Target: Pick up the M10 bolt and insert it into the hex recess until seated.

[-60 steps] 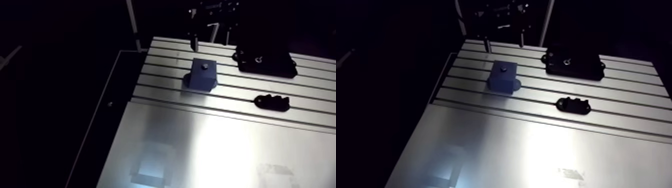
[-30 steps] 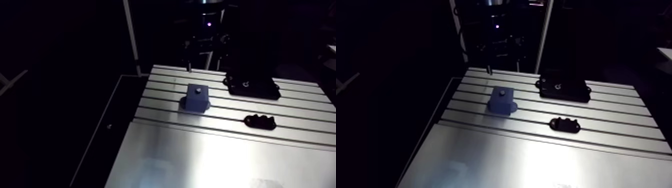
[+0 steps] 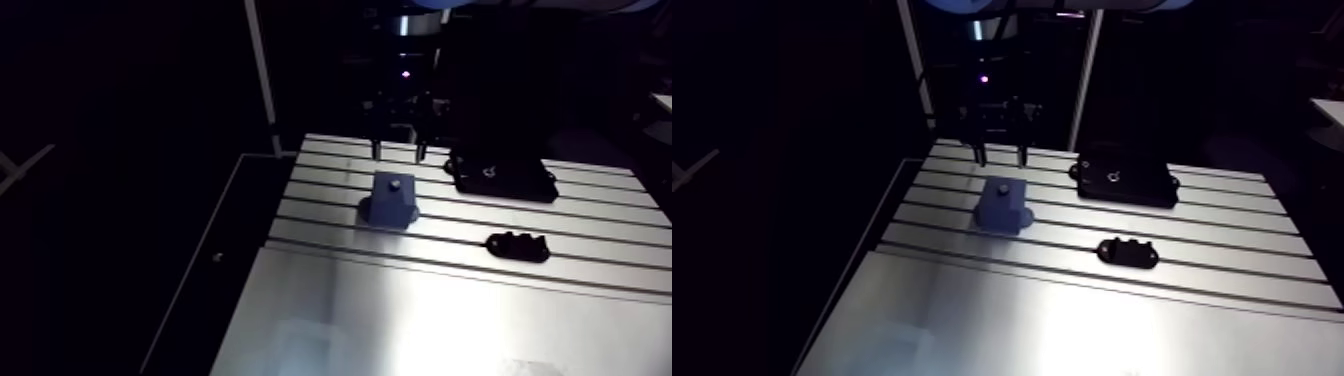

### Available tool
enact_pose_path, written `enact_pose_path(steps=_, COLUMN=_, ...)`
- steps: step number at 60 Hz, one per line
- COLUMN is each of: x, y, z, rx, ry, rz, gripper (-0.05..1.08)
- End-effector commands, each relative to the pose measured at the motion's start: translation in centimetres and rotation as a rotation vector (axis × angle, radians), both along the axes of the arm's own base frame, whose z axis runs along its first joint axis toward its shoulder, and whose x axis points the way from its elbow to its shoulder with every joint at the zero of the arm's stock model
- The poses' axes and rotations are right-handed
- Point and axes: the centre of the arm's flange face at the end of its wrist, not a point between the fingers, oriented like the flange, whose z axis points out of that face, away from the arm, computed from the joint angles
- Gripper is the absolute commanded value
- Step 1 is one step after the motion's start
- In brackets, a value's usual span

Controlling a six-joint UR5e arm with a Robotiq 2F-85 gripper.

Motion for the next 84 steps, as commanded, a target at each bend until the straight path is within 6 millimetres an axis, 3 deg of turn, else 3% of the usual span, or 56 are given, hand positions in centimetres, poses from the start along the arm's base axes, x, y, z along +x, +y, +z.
enact_pose_path(steps=1, x=0.5, y=-0.3, z=-0.9, rx=-0.047, ry=-0.024, rz=-0.023, gripper=0.34)
enact_pose_path(steps=35, x=1.2, y=1.5, z=-1.7, rx=-0.039, ry=-0.046, rz=-0.041, gripper=0.39)
enact_pose_path(steps=84, x=1.7, y=1.5, z=-3.1, rx=-0.064, ry=-0.001, rz=0.038, gripper=0.49)
